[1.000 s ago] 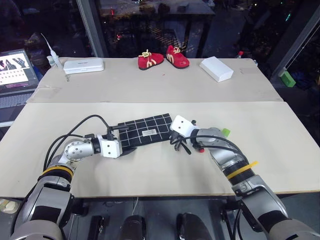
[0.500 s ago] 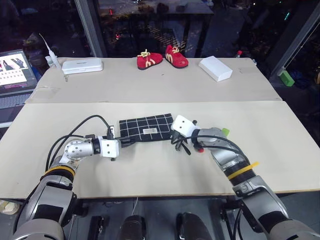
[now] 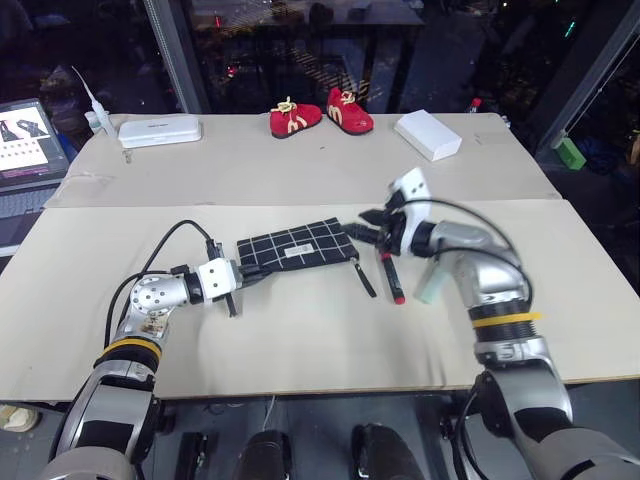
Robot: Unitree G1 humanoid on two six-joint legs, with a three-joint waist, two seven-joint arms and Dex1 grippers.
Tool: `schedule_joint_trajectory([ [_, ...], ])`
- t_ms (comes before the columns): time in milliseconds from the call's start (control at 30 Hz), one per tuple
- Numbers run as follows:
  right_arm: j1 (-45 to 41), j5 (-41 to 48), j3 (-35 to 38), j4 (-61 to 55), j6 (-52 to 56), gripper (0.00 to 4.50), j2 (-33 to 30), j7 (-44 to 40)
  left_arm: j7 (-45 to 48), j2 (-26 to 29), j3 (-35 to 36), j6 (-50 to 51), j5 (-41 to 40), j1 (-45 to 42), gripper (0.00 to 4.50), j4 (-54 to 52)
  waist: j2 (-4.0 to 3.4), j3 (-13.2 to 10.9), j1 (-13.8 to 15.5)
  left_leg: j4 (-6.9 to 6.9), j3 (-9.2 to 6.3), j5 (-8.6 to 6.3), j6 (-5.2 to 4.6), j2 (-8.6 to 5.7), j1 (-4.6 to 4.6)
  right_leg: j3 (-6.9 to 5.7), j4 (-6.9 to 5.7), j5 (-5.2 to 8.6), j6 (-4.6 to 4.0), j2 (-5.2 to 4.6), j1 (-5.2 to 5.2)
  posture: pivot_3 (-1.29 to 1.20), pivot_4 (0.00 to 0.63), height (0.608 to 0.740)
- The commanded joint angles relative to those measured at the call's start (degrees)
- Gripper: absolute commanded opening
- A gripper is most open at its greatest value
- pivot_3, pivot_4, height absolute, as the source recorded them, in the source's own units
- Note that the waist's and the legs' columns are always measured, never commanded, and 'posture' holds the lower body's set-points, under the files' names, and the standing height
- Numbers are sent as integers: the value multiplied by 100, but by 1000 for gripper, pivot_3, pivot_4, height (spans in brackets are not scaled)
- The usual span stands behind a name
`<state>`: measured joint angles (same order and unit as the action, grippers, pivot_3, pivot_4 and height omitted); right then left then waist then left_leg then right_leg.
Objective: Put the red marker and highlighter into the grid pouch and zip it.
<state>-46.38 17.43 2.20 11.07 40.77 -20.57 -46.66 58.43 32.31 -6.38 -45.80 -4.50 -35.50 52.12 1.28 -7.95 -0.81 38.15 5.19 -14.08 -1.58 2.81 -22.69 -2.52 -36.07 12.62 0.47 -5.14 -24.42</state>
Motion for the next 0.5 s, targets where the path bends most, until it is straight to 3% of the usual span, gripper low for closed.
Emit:
schedule_joint_trajectory([
  [33,174,108,-25,-456,228,2809,-427,-156,-359,106,187,313,54,122,0,-409,0,0,1,0,1,0,-1,0,-3,-2,0,0,0,-1,0,0,150,740],
  [133,493,-258,-464,-537,41,2809,-600,-4,-566,32,315,928,-112,256,0,-818,0,0,8,0,1,-1,-2,-3,-12,-13,4,-1,2,-6,1,0,150,740],
  [267,765,-449,-802,-510,-131,2809,-265,312,-780,-148,447,1802,-348,544,0,-1631,0,0,-20,0,7,-1,-1,-6,-16,-10,7,-1,2,-4,-11,0,150,740],
  [500,591,-630,-849,142,-493,2809,172,697,-1061,-309,542,3241,-589,1019,0,-3163,0,0,-11,1,5,3,4,-7,-13,-3,6,-1,2,1,-12,0,150,740],
])
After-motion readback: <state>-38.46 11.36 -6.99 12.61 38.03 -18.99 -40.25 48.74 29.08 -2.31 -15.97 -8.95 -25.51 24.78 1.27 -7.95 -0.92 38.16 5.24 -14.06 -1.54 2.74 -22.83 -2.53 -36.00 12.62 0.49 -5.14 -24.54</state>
